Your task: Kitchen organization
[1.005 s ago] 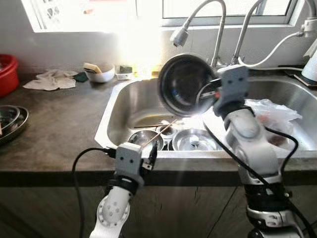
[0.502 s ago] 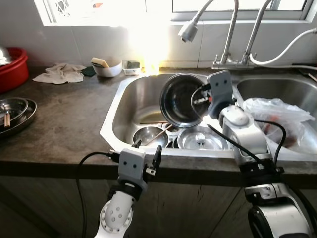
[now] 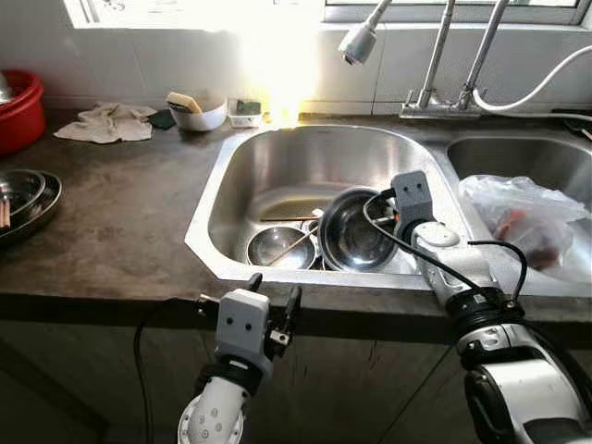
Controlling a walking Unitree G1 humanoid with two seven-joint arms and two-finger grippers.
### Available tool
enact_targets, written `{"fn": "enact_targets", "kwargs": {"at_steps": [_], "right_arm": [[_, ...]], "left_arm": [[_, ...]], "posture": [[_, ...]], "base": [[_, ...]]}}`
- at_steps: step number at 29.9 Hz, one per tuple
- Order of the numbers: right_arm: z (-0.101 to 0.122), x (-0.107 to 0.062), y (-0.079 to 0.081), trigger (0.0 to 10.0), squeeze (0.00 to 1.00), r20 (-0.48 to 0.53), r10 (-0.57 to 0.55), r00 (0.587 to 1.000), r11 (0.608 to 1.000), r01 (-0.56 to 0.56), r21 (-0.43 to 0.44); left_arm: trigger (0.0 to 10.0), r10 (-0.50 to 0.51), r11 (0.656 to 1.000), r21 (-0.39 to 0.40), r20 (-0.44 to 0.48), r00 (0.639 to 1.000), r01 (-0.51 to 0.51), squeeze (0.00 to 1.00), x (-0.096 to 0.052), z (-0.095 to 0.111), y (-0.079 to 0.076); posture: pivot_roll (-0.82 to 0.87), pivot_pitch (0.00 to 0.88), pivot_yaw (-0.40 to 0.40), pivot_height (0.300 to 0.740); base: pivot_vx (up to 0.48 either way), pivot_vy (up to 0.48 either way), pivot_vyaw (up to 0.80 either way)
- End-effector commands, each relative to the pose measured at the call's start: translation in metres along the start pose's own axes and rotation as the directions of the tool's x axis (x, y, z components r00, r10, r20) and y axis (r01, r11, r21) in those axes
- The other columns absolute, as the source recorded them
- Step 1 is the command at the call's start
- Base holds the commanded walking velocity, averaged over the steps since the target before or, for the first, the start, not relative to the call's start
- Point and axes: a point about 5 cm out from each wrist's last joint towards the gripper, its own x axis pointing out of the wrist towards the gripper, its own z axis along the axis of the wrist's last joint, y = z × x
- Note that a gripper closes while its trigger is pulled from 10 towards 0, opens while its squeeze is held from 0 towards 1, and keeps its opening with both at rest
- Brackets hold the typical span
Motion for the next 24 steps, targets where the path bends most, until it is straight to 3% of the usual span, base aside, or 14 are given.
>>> {"fn": "enact_targets", "kwargs": {"at_steps": [1, 3, 5, 11, 15, 16, 24], "right_arm": [[0.006, 0.0, 0.0, 10.0, 0.02, 0.025, 0.007, 1.0, 1.0, -0.007, 0.024], [0.018, -0.002, 0.014, 10.0, 0.0, 0.103, 0.096, 0.99, 0.991, -0.105, 0.085], [0.023, -0.004, 0.03, 10.0, 0.0, 0.124, 0.181, 0.976, 0.981, -0.188, 0.052], [0.017, -0.002, 0.038, 10.0, 0.0, 0.087, 0.209, 0.974, 0.977, -0.212, 0.026], [0.018, -0.005, 0.057, 10.0, 0.0, 0.084, 0.372, 0.924, 0.922, -0.379, 0.079], [0.018, -0.005, 0.063, 10.0, 0.0, 0.078, 0.391, 0.917, 0.918, -0.395, 0.041], [0.023, 0.0, 0.07, 10.0, 0.0, 0.086, 0.407, 0.909, 0.908, -0.413, 0.072]], "left_arm": [[10.0, -0.003, 1.0, 0.002, 0.011, 1.0, 0.003, 0.0, -0.002, 0.005, -0.002], [10.0, 0.0, 1.0, 0.002, 0.007, 1.0, 0.0, 0.0, -0.002, 0.005, -0.001], [10.0, 0.003, 1.0, -0.002, 0.001, 1.0, -0.003, 0.0, -0.003, 0.005, -0.001], [10.0, 0.001, 1.0, 0.0, 0.0, 1.0, -0.001, 0.0, -0.002, 0.005, -0.003], [10.0, 0.018, 1.0, 0.0, 0.004, 1.0, -0.018, 0.0, -0.001, 0.006, -0.002], [10.0, 0.024, 1.0, 0.0, 0.005, 1.0, -0.024, 0.0, -0.001, 0.006, -0.001], [10.0, 0.04, 0.999, 0.0, 0.004, 0.999, -0.04, 0.0, -0.002, 0.006, -0.001]], "posture": [[0.05, 0.157, -0.037, 0.74], [0.05, 0.165, -0.039, 0.74], [0.05, 0.166, -0.038, 0.74], [0.06, 0.166, -0.047, 0.74], [0.07, 0.162, -0.064, 0.74], [0.06, 0.161, -0.067, 0.74], [0.06, 0.156, -0.078, 0.74]], "base": [[0.0, 0.0, 0.0], [0.0, 0.0, 0.0], [0.0, 0.0, 0.0], [0.0, 0.0, 0.0], [0.0, 0.0, 0.0], [0.0, 0.0, 0.0], [0.0, 0.0, 0.0]]}}
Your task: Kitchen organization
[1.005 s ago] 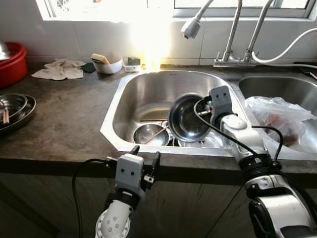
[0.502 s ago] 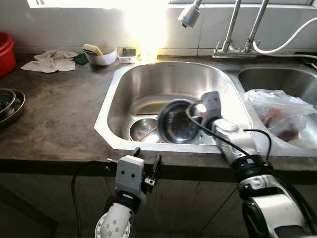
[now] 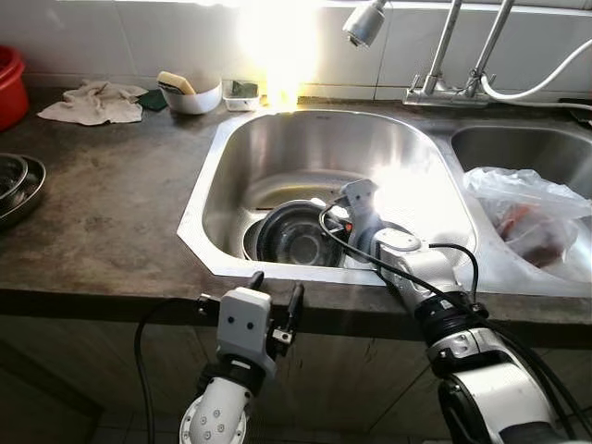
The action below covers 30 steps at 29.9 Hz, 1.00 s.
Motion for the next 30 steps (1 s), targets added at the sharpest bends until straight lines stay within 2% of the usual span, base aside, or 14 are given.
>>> {"fn": "enact_targets", "kwargs": {"at_steps": [1, 2, 3, 9, 10, 11, 15, 21, 22, 23, 25, 26, 27, 30], "right_arm": [[0.011, 0.002, 0.002, 10.0, 0.0, 0.046, 0.022, 0.999, 0.999, -0.023, 0.025], [0.011, 0.002, 0.003, 10.0, 0.21, 0.042, 0.04, 0.998, 0.998, -0.042, 0.042], [0.011, 0.003, 0.003, 10.0, 1.0, 0.042, 0.038, 0.998, 0.999, -0.04, 0.037], [0.012, 0.0, -0.002, 10.0, 1.0, 0.069, 0.014, 0.997, 1.0, -0.015, 0.019], [0.013, -0.002, -0.003, 10.0, 0.64, 0.088, 0.007, 0.996, 1.0, -0.008, 0.016], [0.016, -0.004, -0.006, 10.0, 0.0, 0.114, 0.006, 0.993, 1.0, -0.009, 0.025], [0.021, -0.011, -0.009, 10.0, 0.0, 0.162, 0.001, 0.987, 0.999, -0.007, 0.032], [0.03, -0.041, -0.011, 10.0, 0.0, 0.318, -0.081, 0.944, 0.994, 0.1, -0.045], [0.03, -0.041, -0.011, 10.0, 0.0, 0.318, -0.081, 0.944, 0.994, 0.1, -0.045], [0.032, -0.049, -0.01, 10.0, 0.0, 0.355, -0.1, 0.929, 0.99, 0.13, -0.062], [0.033, -0.055, -0.008, 10.0, 0.0, 0.381, -0.107, 0.918, 0.986, 0.148, -0.079], [0.035, -0.065, -0.004, 10.0, 0.0, 0.423, -0.127, 0.897, 0.979, 0.181, -0.09], [0.035, -0.065, -0.004, 10.0, 0.0, 0.423, -0.127, 0.897, 0.979, 0.181, -0.09], [0.035, -0.084, 0.004, 10.0, 0.0, 0.496, -0.169, 0.852, 0.963, 0.249, -0.099]], "left_arm": [[10.0, 0.017, 1.0, 0.004, -0.018, 1.0, -0.017, 0.0, -0.002, -0.002, 0.001], [10.0, 0.017, 1.0, 0.002, -0.018, 1.0, -0.017, 0.0, -0.001, -0.002, 0.0], [10.0, 0.017, 1.0, 0.003, -0.019, 1.0, -0.017, 0.0, -0.001, -0.002, 0.0], [10.0, 0.02, 1.0, 0.005, -0.017, 1.0, -0.02, 0.0, 0.0, -0.003, 0.001], [10.0, 0.02, 1.0, 0.006, -0.017, 1.0, -0.02, 0.0, 0.0, -0.003, 0.001], [10.0, 0.021, 1.0, 0.006, -0.014, 1.0, -0.021, 0.0, 0.001, -0.003, 0.002], [10.0, 0.02, 1.0, 0.007, -0.011, 1.0, -0.02, 0.0, 0.002, -0.003, 0.002], [10.0, 0.011, 1.0, 0.008, -0.001, 1.0, -0.011, 0.0, 0.008, -0.004, 0.003], [10.0, 0.011, 1.0, 0.008, -0.001, 1.0, -0.011, 0.0, 0.008, -0.004, 0.003], [10.0, 0.011, 1.0, 0.01, 0.0, 1.0, -0.011, 0.0, 0.01, -0.004, 0.004], [10.0, 0.011, 1.0, 0.01, 0.001, 1.0, -0.011, 0.0, 0.01, -0.004, 0.004], [10.0, 0.009, 1.0, 0.012, 0.005, 1.0, -0.009, 0.0, 0.011, -0.004, 0.005], [10.0, 0.009, 1.0, 0.012, 0.005, 1.0, -0.009, 0.0, 0.011, -0.004, 0.005], [10.0, 0.007, 1.0, 0.014, 0.014, 1.0, -0.007, 0.0, 0.014, -0.004, 0.006]], "posture": [[0.06, 0.156, -0.079, 0.74], [0.06, 0.156, -0.078, 0.74], [0.06, 0.153, -0.078, 0.74], [0.06, 0.149, -0.076, 0.74], [0.06, 0.148, -0.076, 0.74], [0.06, 0.146, -0.075, 0.74], [0.05, 0.143, -0.071, 0.74], [0.04, 0.123, -0.059, 0.74], [0.04, 0.123, -0.059, 0.74], [0.03, 0.116, -0.053, 0.74], [0.03, 0.114, -0.053, 0.74], [0.03, 0.107, -0.049, 0.74], [0.03, 0.107, -0.049, 0.74], [0.02, 0.085, -0.04, 0.74]], "base": [[0.0, 0.0, 0.0], [0.0, 0.0, 0.0], [0.0, 0.0, 0.0], [0.0, 0.0, 0.0], [0.0, 0.0, 0.0], [0.0, 0.0, 0.0], [0.0, 0.0, 0.0], [0.0, 0.0, 0.0], [0.0, 0.0, 0.0], [0.0, 0.0, 0.0], [0.0, 0.0, 0.0], [0.0, 0.0, 0.0], [0.0, 0.0, 0.0], [0.0, 0.0, 0.0]]}}
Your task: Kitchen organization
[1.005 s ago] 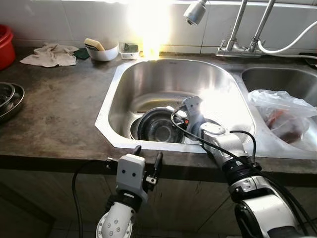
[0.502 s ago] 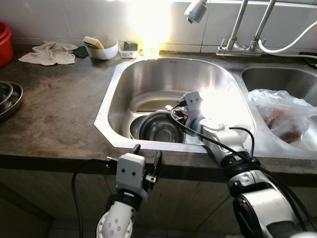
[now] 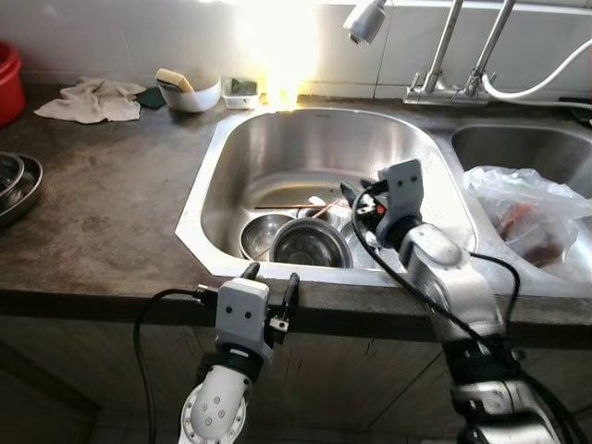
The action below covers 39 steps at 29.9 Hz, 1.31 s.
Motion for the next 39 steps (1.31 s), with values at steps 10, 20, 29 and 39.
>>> {"fn": "enact_targets", "kwargs": {"at_steps": [10, 20, 29, 39], "right_arm": [[0.014, -0.043, 0.004, 10.0, 0.0, 0.144, -0.15, 0.978, 0.987, 0.157, -0.033], [-0.005, -0.07, 0.017, 10.0, 0.0, 0.087, -0.208, 0.974, 0.977, 0.211, -0.034], [-0.01, -0.069, 0.017, 10.0, 0.0, 0.069, -0.232, 0.97, 0.972, 0.234, -0.017], [-0.013, -0.069, 0.022, 10.0, 0.0, 0.051, -0.223, 0.973, 0.975, 0.224, -0.002]], "left_arm": [[10.0, -0.017, 1.0, 0.017, -0.004, 1.0, 0.017, 0.0, 0.001, -0.005, 0.004], [10.0, -0.032, 0.999, 0.023, -0.012, 0.999, 0.032, 0.0, 0.001, -0.008, 0.002], [10.0, -0.046, 0.998, 0.036, -0.018, 0.999, 0.046, 0.0, -0.001, -0.01, -0.001], [10.0, -0.044, 0.998, 0.036, -0.019, 0.999, 0.044, 0.0, 0.0, -0.01, -0.001]], "posture": [[0.01, 0.045, -0.02, 0.74], [0.01, 0.022, -0.01, 0.74], [0.01, 0.028, -0.015, 0.74], [0.01, 0.041, -0.017, 0.74]], "base": [[0.0, 0.0, 0.0], [0.0, 0.0, 0.0], [-0.192, 0.0, 0.0], [-0.265, 0.0, 0.0]]}}
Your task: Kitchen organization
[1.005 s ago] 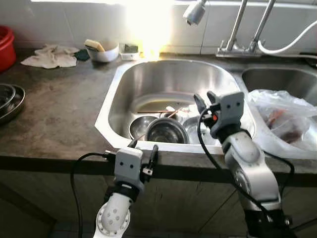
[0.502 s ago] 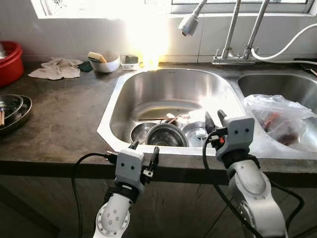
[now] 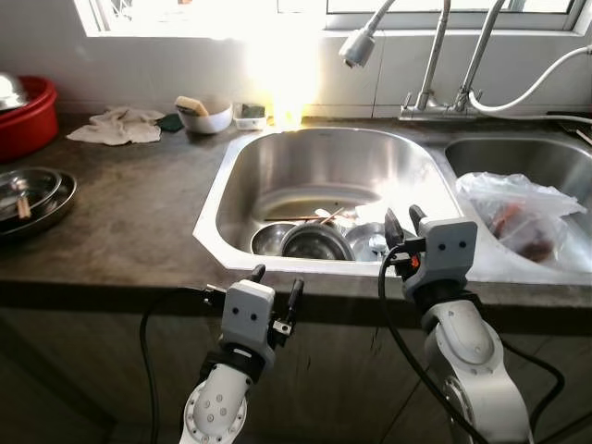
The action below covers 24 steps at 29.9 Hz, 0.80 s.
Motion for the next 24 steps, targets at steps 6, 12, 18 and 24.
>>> {"fn": "enact_targets", "kwargs": {"at_steps": [6, 12, 18, 24], "right_arm": [[-0.0025, 0.0003, 0.0026, 10.0, 0.0, -0.018, -0.005, 1.0, 1.0, 0.005, 0.012], [-0.0032, 0.0, 0.0036, 10.0, 0.0, -0.021, -0.005, 1.0, 1.0, 0.005, 0.013], [-0.0036, 0.0001, 0.0053, 10.0, 0.0, -0.027, -0.004, 1.0, 1.0, 0.004, 0.017], [-0.0053, -0.0001, 0.0059, 10.0, 0.0, -0.036, 0.0, 0.999, 1.0, 0.001, 0.013]], "left_arm": [[10.0, -0.003, 1.0, 0.008, -0.008, 1.0, 0.003, 0.0, 0.0, -0.0027, -0.0009], [10.0, -0.002, 1.0, 0.008, -0.008, 1.0, 0.002, 0.0, -0.0002, -0.0027, -0.001], [10.0, -0.002, 1.0, 0.006, -0.012, 1.0, 0.002, 0.0, -0.0006, -0.0029, -0.0009], [10.0, 0.037, 0.999, 0.003, 0.006, 0.999, -0.037, 0.0, 0.0003, -0.0008, 0.003]], "posture": [[0.01, 0.045, -0.019, 0.74], [0.01, 0.048, -0.016, 0.74], [0.01, 0.054, -0.015, 0.74], [0.01, 0.055, -0.015, 0.74]], "base": [[-0.288, 0.0, 0.0], [-0.296, 0.0, 0.0], [-0.298, 0.0, 0.0], [-0.049, 0.0, 0.0]]}}
